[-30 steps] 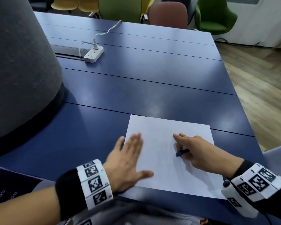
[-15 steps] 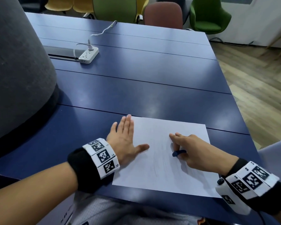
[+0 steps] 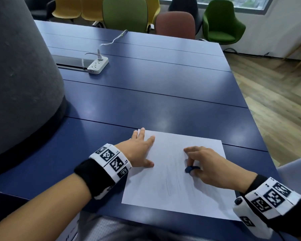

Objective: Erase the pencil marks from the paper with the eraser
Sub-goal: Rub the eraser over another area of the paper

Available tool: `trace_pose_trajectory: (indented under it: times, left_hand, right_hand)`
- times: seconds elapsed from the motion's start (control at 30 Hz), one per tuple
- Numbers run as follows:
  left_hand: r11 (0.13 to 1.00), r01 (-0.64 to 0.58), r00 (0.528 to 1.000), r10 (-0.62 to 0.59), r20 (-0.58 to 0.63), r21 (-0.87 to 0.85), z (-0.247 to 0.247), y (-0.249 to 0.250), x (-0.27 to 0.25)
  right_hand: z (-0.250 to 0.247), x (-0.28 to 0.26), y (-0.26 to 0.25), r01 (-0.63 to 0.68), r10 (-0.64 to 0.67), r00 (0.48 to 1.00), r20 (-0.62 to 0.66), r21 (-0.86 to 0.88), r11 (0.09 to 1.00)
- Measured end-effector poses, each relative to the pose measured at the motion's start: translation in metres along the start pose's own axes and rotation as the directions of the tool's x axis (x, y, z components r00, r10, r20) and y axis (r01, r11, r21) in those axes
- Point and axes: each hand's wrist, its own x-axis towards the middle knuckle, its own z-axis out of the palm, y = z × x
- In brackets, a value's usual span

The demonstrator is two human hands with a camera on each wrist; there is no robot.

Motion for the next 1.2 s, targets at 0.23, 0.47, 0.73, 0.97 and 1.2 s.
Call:
trace_pose_trajectory:
  times: [0.23,0.47,0.73,0.97,1.2]
  left_hand:
    - [1.0,-0.01,1.0,0.01,-0.021,-0.004,0.002,-0.003,0.006]
    - [0.999,-0.042,0.998,0.042,-0.049,0.012,0.003,-0.001,0.004]
    - [0.99,-0.079,0.991,0.091,-0.102,0.116,0.005,-0.008,0.006]
    - [0.984,-0.077,0.992,0.091,-0.082,0.161,0.004,-0.009,0.005]
    - [0.986,-0.067,0.994,0.079,-0.074,0.155,0.005,-0.008,0.005]
  right_hand:
    - [-0.017,0.04,-0.021,-0.076,0.121,0.984,-0.133,0.303,0.95]
    - [-0.016,0.077,-0.019,-0.113,0.174,0.98,-0.093,0.458,0.882]
    - [-0.015,0.081,-0.017,-0.093,0.088,0.995,0.039,0.167,0.982]
    - [-0.018,0.096,-0.018,-0.081,0.081,0.997,0.008,0.19,0.978]
    - [-0.015,0.086,-0.018,-0.049,0.022,0.994,0.106,0.267,0.962]
